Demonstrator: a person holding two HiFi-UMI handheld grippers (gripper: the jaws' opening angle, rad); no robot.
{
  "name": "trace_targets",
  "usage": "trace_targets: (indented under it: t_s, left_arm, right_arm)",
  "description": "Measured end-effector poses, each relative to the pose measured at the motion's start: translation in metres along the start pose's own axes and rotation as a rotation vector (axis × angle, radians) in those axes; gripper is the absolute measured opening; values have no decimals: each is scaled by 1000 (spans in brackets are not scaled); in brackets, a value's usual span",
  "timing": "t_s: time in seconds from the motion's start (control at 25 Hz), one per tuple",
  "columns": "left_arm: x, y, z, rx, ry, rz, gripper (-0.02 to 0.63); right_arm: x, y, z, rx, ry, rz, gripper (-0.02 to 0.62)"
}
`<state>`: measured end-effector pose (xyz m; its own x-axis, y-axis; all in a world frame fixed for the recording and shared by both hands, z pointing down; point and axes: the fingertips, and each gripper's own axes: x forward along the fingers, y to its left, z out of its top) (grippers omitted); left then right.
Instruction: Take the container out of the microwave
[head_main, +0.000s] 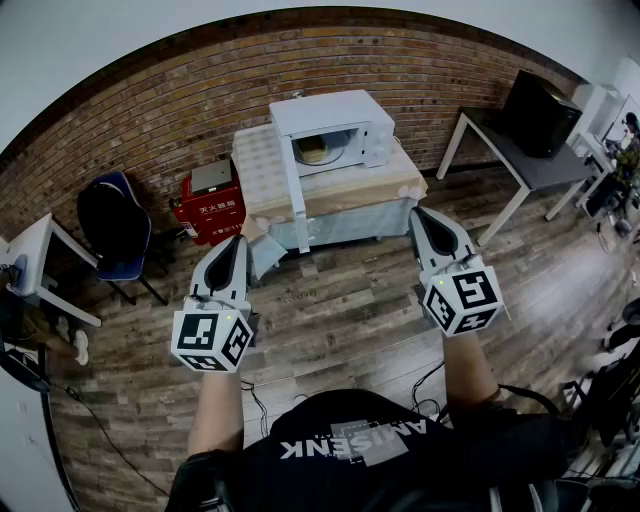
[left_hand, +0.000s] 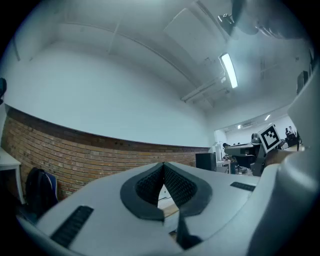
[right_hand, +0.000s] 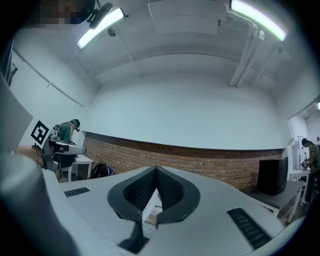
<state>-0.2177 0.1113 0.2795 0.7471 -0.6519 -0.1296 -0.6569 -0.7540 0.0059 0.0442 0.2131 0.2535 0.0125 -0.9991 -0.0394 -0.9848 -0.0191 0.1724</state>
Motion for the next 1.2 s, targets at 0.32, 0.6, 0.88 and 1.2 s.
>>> trace_targets:
  t_s: [0.32,0.6,0.88,1.2]
  left_arm:
    - [6,5,4,-26,5,38,13]
    - [10,1,2,-33,3,30,13]
    - [9,1,-1,-37,1,22,14]
    - [9,16,-2,-30,0,1,12]
  right_arm:
    - [4,-5,2,11,-4,5,40]
    - [5,-7,0,10,-10,6,40]
    - [6,-6,0,31,-24,2,41]
    - [21,13,1,18,-13,11,43]
